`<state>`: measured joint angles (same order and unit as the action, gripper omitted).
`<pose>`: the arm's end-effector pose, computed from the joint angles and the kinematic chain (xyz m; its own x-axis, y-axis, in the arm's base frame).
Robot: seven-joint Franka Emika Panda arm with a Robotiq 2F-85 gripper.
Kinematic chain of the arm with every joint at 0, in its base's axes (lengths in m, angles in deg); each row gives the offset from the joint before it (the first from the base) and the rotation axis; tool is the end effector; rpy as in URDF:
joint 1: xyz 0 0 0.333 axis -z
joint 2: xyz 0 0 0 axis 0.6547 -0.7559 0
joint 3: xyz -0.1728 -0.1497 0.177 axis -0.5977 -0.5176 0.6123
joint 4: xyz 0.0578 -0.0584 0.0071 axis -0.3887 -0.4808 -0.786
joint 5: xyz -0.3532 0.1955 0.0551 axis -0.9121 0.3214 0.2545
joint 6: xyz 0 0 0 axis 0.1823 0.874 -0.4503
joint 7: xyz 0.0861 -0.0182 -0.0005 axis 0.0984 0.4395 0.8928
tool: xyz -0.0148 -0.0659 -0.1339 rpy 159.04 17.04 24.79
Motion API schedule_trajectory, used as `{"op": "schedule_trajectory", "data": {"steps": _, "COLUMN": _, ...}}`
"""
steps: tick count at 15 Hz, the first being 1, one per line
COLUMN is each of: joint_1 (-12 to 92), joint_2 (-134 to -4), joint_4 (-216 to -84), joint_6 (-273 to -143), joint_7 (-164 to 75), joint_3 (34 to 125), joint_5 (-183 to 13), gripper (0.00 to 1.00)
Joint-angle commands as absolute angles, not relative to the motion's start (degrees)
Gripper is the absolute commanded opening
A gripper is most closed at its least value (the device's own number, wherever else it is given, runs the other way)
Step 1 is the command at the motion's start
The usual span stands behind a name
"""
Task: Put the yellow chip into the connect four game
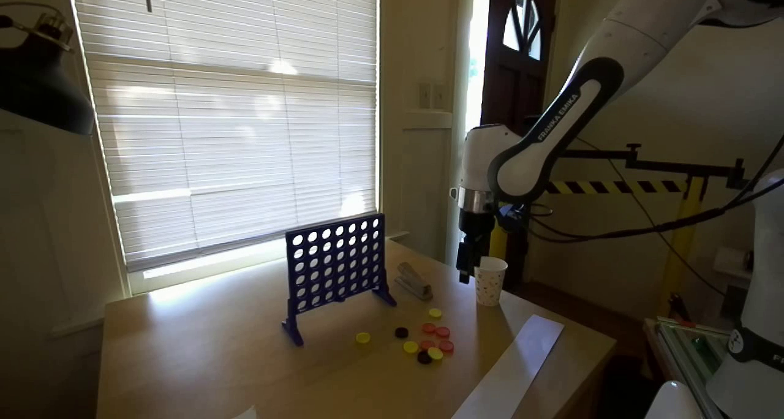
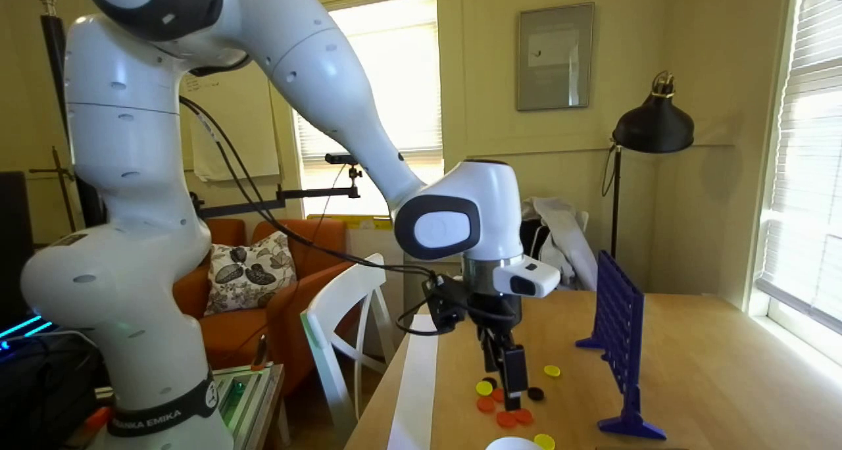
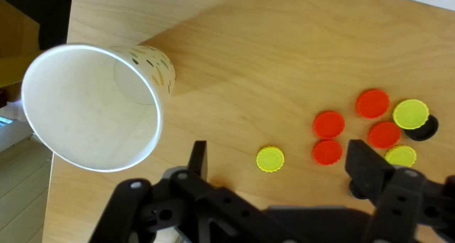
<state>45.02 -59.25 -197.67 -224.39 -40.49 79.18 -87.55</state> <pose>0.4949 -0.0766 0.1763 0.9950 -0.0789 0.0606 -0.0826 -0.9947 0.0605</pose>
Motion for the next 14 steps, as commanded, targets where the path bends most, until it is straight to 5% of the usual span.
{"op": "schedule_trajectory", "data": {"steps": 1, "joint_1": 45.0, "joint_2": -64.1, "joint_4": -197.5, "joint_6": -230.8, "joint_7": -39.8, "joint_3": 78.7, "joint_5": -89.0, "gripper": 1.00}}
{"op": "schedule_trajectory", "data": {"steps": 14, "joint_1": 48.4, "joint_2": -75.5, "joint_4": -189.7, "joint_6": -236.4, "joint_7": -32.6, "joint_3": 80.5, "joint_5": -86.0, "gripper": 1.00}}
